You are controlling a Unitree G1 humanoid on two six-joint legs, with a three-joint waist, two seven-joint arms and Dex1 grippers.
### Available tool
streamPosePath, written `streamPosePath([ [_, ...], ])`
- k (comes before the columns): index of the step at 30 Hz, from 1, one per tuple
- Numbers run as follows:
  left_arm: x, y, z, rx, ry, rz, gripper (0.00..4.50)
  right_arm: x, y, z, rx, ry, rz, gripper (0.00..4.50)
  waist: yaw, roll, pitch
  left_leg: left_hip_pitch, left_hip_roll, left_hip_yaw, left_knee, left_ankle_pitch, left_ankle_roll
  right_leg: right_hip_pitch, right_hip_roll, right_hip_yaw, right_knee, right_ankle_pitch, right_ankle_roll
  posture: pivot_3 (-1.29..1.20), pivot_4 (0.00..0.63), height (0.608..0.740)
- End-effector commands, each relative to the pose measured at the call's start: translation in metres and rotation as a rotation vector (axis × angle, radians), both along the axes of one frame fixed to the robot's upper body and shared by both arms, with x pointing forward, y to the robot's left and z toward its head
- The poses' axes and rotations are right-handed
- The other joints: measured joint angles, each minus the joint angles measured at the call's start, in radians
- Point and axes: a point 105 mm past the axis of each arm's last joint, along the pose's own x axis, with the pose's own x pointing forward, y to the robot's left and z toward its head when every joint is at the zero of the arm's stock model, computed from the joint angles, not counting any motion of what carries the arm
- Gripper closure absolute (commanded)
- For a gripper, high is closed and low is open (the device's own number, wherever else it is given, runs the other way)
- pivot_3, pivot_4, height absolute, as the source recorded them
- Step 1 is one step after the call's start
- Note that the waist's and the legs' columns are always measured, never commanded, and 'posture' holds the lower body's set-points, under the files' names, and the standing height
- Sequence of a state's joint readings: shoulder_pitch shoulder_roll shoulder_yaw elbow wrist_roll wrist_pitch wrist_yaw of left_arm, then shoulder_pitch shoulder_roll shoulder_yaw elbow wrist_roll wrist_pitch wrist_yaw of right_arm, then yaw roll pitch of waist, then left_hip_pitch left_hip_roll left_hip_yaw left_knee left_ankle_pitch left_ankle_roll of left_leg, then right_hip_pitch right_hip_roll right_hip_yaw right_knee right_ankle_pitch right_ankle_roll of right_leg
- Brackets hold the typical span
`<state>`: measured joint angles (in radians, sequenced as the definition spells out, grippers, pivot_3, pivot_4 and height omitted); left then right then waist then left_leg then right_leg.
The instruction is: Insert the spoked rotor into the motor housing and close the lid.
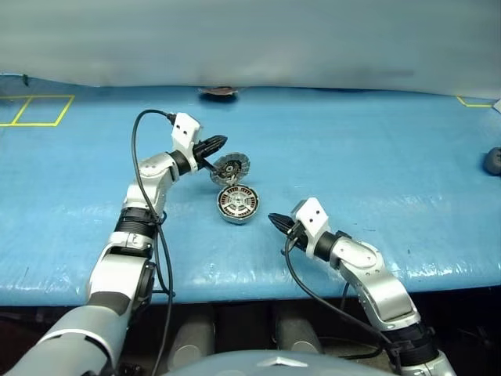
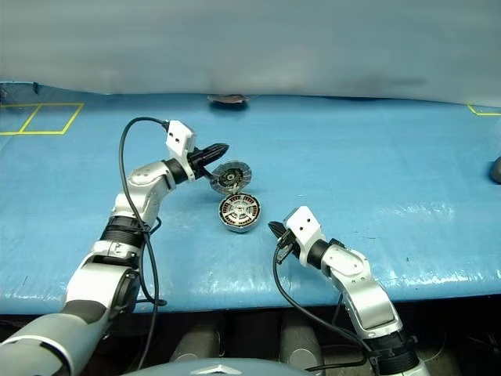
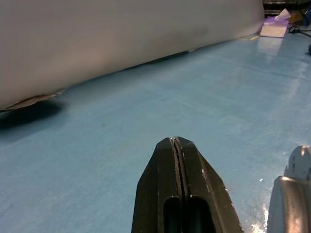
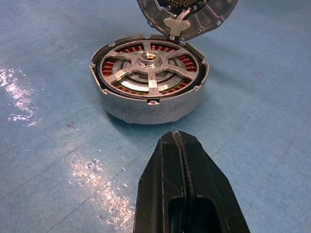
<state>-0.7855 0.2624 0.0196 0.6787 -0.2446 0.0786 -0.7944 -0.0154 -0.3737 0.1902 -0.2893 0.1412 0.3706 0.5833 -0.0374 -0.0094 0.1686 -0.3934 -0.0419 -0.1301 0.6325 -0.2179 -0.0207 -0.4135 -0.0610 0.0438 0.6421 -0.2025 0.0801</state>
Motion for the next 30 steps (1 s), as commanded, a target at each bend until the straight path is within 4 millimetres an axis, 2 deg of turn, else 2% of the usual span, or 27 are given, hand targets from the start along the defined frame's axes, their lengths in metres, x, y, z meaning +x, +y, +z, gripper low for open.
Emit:
streamPosePath([
  [1, -0.003, -0.010, 0.032, -0.105, -0.065, -0.082, 4.48, -0.001, 0.005, 0.015, 0.021, -0.068, 0.014, 4.50, 0.000, 0.000, 0.000, 0.000, 0.000, 0.000, 0.000, 0.000, 0.000, 0.000, 0.000, 0.000, 0.000, 0.000, 0.000, 0.00, 0.150, 0.740],
  [5, -0.015, -0.022, 0.033, -0.131, -0.017, -0.205, 4.48, 0.000, 0.004, 0.016, 0.021, -0.073, 0.008, 4.50, -0.001, 0.000, 0.000, 0.000, 0.000, 0.000, 0.000, 0.000, 0.000, 0.000, 0.000, 0.000, 0.000, 0.000, 0.000, 0.00, 0.150, 0.740],
  [9, -0.024, -0.030, 0.024, -0.091, 0.030, -0.266, 4.48, 0.002, 0.003, 0.017, 0.013, -0.085, -0.008, 4.50, -0.001, 0.000, 0.000, 0.000, 0.000, 0.000, 0.000, 0.000, 0.000, 0.000, 0.000, 0.000, 0.000, 0.000, 0.000, 0.00, 0.150, 0.740],
  [30, -0.055, -0.042, -0.022, 0.029, 0.174, -0.364, 4.48, 0.009, -0.005, 0.020, 0.011, -0.126, -0.080, 4.50, 0.000, 0.000, 0.000, 0.000, 0.000, 0.000, 0.000, 0.000, 0.000, 0.000, 0.000, 0.000, 0.000, 0.000, 0.000, 0.00, 0.150, 0.740],
])
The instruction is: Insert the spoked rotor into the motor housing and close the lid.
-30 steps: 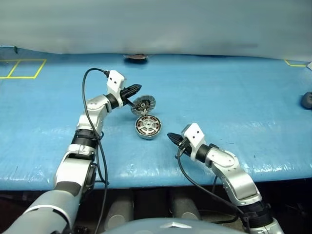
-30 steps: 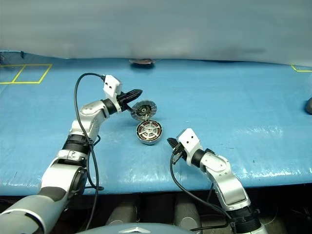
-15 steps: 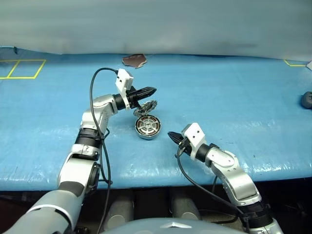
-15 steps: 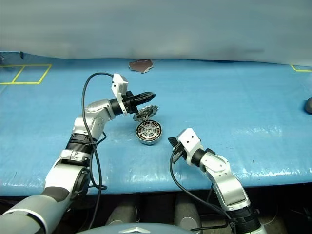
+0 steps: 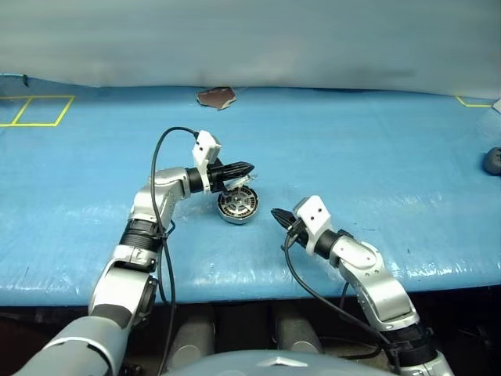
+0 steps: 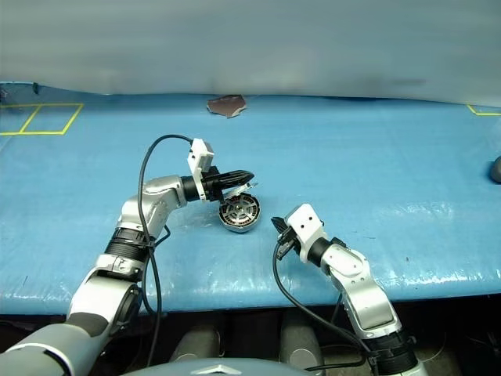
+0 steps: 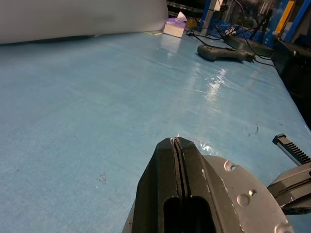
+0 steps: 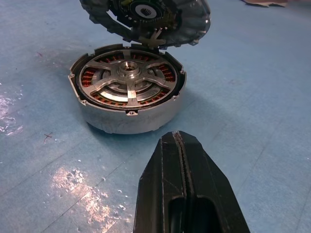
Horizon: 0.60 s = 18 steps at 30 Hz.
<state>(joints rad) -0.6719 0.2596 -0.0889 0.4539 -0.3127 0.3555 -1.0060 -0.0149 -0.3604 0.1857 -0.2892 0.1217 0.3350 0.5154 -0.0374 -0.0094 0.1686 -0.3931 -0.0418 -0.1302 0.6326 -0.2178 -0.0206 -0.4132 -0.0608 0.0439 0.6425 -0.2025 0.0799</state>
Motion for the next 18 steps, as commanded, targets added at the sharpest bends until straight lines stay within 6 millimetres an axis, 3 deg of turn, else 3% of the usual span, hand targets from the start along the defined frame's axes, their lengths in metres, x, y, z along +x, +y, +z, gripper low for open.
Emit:
streamPosePath([
  [1, -0.008, -0.004, 0.002, 0.023, -0.026, -0.038, 4.48, 0.003, -0.001, 0.014, 0.010, -0.070, -0.017, 4.50, 0.000, 0.000, 0.000, 0.000, 0.000, 0.000, 0.000, 0.000, 0.000, 0.000, 0.000, 0.000, 0.000, 0.000, 0.000, 0.00, 0.150, 0.740],
  [18, -0.021, -0.004, -0.020, 0.091, 0.018, -0.059, 4.48, 0.005, -0.004, 0.016, 0.008, -0.084, -0.040, 4.50, 0.000, 0.000, 0.000, 0.000, 0.000, 0.000, 0.000, 0.000, 0.000, 0.000, 0.000, 0.000, 0.000, 0.000, 0.000, 0.00, 0.150, 0.740],
])
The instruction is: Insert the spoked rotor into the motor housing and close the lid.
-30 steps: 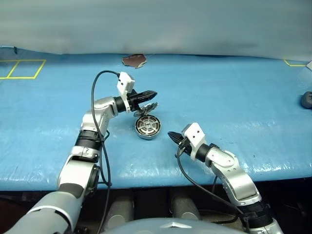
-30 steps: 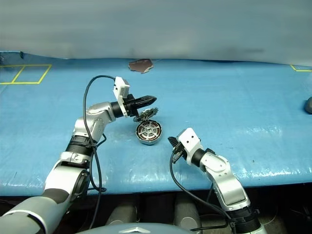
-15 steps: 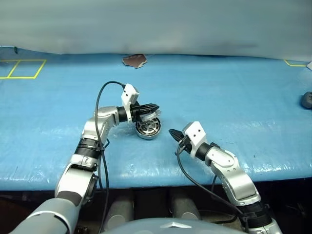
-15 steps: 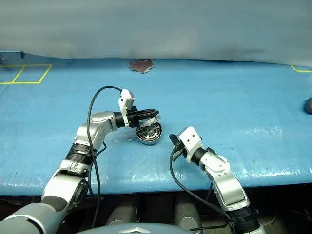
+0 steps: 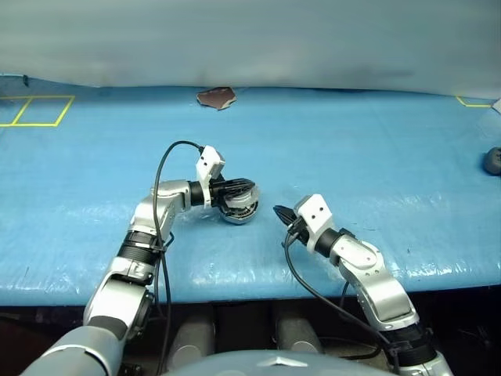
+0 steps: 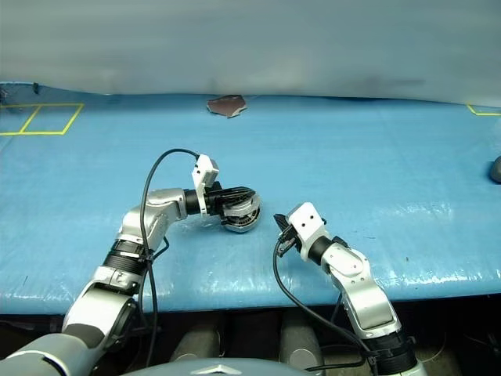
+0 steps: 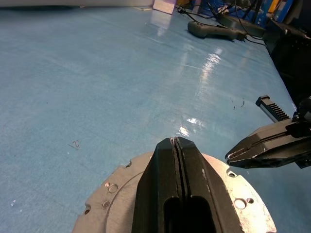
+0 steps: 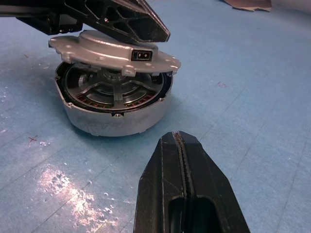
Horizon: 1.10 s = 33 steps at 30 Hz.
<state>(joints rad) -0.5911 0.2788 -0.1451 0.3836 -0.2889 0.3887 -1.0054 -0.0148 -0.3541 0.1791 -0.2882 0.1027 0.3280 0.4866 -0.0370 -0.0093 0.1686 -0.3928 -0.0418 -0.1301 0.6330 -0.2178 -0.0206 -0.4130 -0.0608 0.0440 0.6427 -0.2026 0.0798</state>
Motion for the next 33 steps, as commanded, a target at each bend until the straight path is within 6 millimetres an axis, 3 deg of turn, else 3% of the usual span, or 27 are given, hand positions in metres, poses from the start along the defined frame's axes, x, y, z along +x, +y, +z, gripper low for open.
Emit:
streamPosePath([
  [1, -0.006, -0.003, 0.002, 0.030, -0.031, -0.037, 4.48, 0.002, 0.000, 0.015, 0.019, -0.066, -0.004, 4.50, 0.000, 0.000, 0.000, 0.000, 0.000, 0.000, 0.000, 0.000, 0.000, 0.000, 0.000, 0.000, 0.000, 0.000, 0.000, 0.00, 0.150, 0.740],
  [23, -0.024, 0.004, -0.019, 0.106, -0.013, -0.045, 4.48, 0.004, -0.001, 0.015, 0.024, -0.071, -0.019, 4.50, 0.000, 0.000, 0.000, 0.001, 0.000, 0.000, 0.000, 0.000, 0.000, 0.001, 0.000, 0.000, 0.000, 0.000, 0.000, 0.00, 0.150, 0.740],
  [27, -0.028, 0.006, -0.009, 0.109, -0.069, -0.066, 4.48, 0.004, -0.001, 0.015, 0.026, -0.069, -0.017, 4.50, 0.000, 0.000, -0.001, 0.001, 0.000, 0.000, 0.000, 0.000, 0.000, 0.001, 0.000, 0.000, 0.000, 0.000, 0.000, 0.00, 0.150, 0.740],
  [33, -0.014, 0.023, 0.005, 0.079, -0.105, 0.037, 4.48, 0.007, 0.002, 0.020, 0.043, -0.084, -0.010, 4.50, -0.001, 0.000, 0.000, 0.001, 0.000, 0.000, 0.000, 0.000, 0.000, 0.001, 0.000, 0.000, 0.000, 0.000, 0.000, 0.00, 0.150, 0.740],
])
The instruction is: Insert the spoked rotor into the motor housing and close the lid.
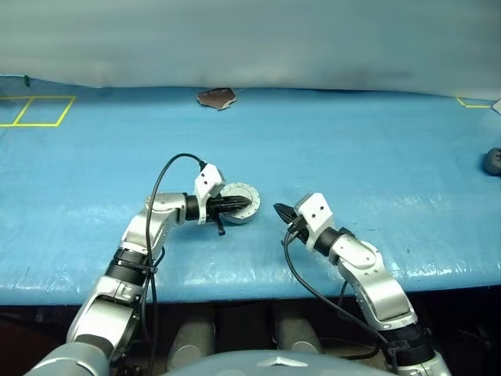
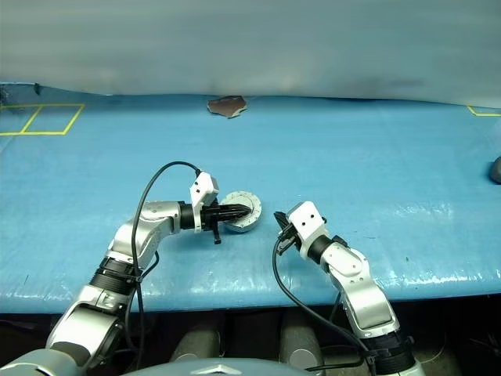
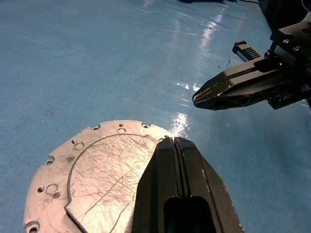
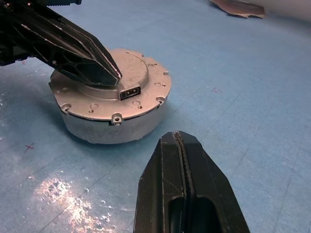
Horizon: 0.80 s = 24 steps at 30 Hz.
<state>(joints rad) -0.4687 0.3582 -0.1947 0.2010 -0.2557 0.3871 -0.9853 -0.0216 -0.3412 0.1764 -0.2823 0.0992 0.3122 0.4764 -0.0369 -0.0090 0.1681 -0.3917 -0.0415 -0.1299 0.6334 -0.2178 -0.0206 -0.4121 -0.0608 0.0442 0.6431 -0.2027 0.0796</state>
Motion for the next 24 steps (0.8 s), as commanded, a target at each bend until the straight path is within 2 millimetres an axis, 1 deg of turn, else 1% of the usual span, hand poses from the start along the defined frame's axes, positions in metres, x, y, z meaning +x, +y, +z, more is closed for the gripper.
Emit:
streamPosePath([
  [1, 0.009, 0.014, 0.017, -0.033, -0.057, 0.055, 4.48, 0.005, 0.001, 0.018, 0.043, -0.068, -0.001, 4.50, -0.001, 0.000, 0.000, 0.000, 0.000, 0.000, 0.000, 0.000, 0.000, 0.000, 0.000, 0.000, 0.000, 0.000, 0.000, 0.00, 0.150, 0.740],
  [3, 0.010, 0.017, 0.021, -0.044, -0.070, 0.065, 4.48, 0.006, 0.001, 0.021, 0.060, -0.073, 0.001, 4.50, 0.000, 0.000, 0.000, 0.000, 0.000, 0.000, 0.000, 0.000, 0.000, 0.000, 0.000, 0.000, 0.000, 0.000, 0.000, 0.00, 0.150, 0.740],
  [7, 0.009, 0.026, 0.037, -0.106, -0.092, 0.072, 4.48, 0.006, 0.004, 0.024, 0.067, -0.075, 0.024, 4.50, 0.001, 0.000, 0.000, 0.000, 0.000, 0.000, 0.000, 0.000, 0.000, 0.000, 0.000, 0.000, 0.000, 0.000, 0.000, 0.00, 0.150, 0.740],
  [10, 0.005, 0.034, 0.040, -0.098, -0.107, 0.066, 4.48, 0.005, 0.009, 0.028, 0.089, -0.072, 0.051, 4.50, -0.002, 0.000, 0.000, 0.000, 0.000, 0.000, 0.000, 0.000, 0.000, -0.001, 0.000, 0.000, 0.000, 0.000, 0.000, 0.00, 0.150, 0.740],
  [14, -0.003, 0.043, 0.039, -0.069, -0.127, 0.055, 4.48, 0.005, 0.014, 0.032, 0.107, -0.076, 0.071, 4.50, -0.001, 0.000, 0.000, 0.000, 0.000, 0.000, -0.001, 0.000, 0.000, -0.001, 0.000, 0.000, 0.000, 0.000, 0.000, 0.00, 0.150, 0.740],
  [17, -0.012, 0.052, 0.035, -0.036, -0.140, 0.047, 4.48, 0.006, 0.022, 0.031, 0.122, -0.063, 0.101, 4.50, -0.001, 0.000, 0.000, 0.000, 0.000, 0.000, -0.001, 0.000, 0.000, -0.001, 0.000, 0.000, 0.000, 0.000, -0.001, 0.00, 0.150, 0.740],
  [20, -0.019, 0.056, 0.028, -0.001, -0.143, 0.044, 4.48, 0.009, 0.028, 0.031, 0.148, -0.049, 0.110, 4.50, -0.001, 0.000, 0.000, 0.000, 0.000, 0.000, -0.001, 0.000, 0.000, -0.001, 0.000, 0.000, 0.000, 0.000, -0.001, 0.00, 0.150, 0.740],
  [24, -0.027, 0.057, 0.020, 0.034, -0.152, 0.041, 4.48, 0.015, 0.034, 0.033, 0.165, -0.047, 0.120, 4.50, 0.001, 0.000, 0.000, 0.000, 0.000, 0.000, -0.001, 0.000, 0.000, -0.001, 0.000, 0.000, 0.000, 0.000, -0.001, 0.00, 0.150, 0.740],
])
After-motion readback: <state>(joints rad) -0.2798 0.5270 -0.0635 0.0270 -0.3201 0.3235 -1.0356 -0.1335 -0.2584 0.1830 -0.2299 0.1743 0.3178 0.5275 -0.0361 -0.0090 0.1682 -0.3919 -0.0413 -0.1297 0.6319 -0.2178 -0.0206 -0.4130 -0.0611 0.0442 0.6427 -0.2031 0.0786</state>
